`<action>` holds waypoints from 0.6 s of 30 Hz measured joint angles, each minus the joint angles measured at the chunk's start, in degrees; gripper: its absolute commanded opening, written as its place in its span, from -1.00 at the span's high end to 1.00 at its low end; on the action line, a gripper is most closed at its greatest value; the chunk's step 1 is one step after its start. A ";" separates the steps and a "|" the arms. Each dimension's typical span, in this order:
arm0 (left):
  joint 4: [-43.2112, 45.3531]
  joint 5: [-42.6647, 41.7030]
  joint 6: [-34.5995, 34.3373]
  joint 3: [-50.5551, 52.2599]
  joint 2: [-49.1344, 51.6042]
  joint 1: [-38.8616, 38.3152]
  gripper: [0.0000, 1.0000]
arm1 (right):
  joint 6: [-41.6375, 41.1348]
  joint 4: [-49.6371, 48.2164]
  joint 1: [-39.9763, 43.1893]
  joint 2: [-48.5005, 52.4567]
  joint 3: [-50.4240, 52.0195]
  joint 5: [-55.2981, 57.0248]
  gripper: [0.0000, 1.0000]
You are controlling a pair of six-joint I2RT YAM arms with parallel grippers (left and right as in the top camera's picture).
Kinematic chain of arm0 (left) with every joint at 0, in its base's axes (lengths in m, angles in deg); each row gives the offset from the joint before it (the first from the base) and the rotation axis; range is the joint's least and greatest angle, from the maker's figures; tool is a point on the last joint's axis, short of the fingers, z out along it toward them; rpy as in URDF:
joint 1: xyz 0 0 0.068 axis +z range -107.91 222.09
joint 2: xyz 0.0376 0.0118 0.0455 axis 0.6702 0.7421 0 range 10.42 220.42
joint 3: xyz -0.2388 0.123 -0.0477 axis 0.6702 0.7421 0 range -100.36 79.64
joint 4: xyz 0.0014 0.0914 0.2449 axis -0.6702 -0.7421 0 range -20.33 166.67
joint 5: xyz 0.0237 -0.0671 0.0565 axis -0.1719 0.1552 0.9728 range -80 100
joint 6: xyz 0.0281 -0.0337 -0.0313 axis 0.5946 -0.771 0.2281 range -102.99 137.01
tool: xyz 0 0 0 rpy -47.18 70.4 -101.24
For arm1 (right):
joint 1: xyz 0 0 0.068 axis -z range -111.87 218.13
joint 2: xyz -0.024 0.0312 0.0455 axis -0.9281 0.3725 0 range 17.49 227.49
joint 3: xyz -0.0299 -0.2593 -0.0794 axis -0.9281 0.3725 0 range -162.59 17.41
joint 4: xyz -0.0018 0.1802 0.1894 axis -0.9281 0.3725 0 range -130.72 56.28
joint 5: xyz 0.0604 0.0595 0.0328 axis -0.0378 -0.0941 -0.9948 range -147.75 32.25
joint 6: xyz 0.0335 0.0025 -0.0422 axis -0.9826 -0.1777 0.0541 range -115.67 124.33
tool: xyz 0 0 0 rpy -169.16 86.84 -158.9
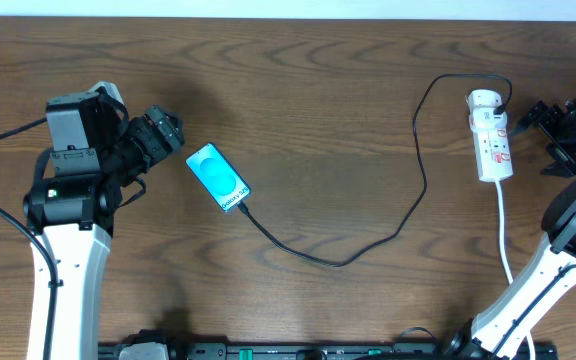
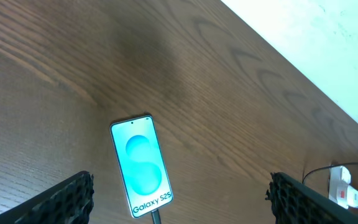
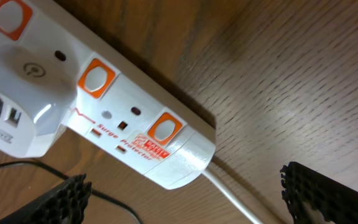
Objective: Plug charger to phone and switch on socket
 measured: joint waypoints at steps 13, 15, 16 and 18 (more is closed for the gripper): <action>-0.02 0.00 0.00 0.00 0.00 0.00 -0.81 | -0.81 -2.43 0.00 0.00 0.00 1.25 0.24; -0.02 0.00 0.00 0.00 0.00 0.00 -0.81 | -1.07 -2.56 0.00 0.00 0.00 1.33 0.55; -0.02 0.00 0.00 0.00 0.00 0.00 -0.81 | -0.98 -2.67 0.00 0.00 0.00 1.33 0.67; -0.02 0.00 0.00 0.00 0.00 0.00 -0.81 | -1.44 -2.97 0.00 0.00 0.00 1.42 0.85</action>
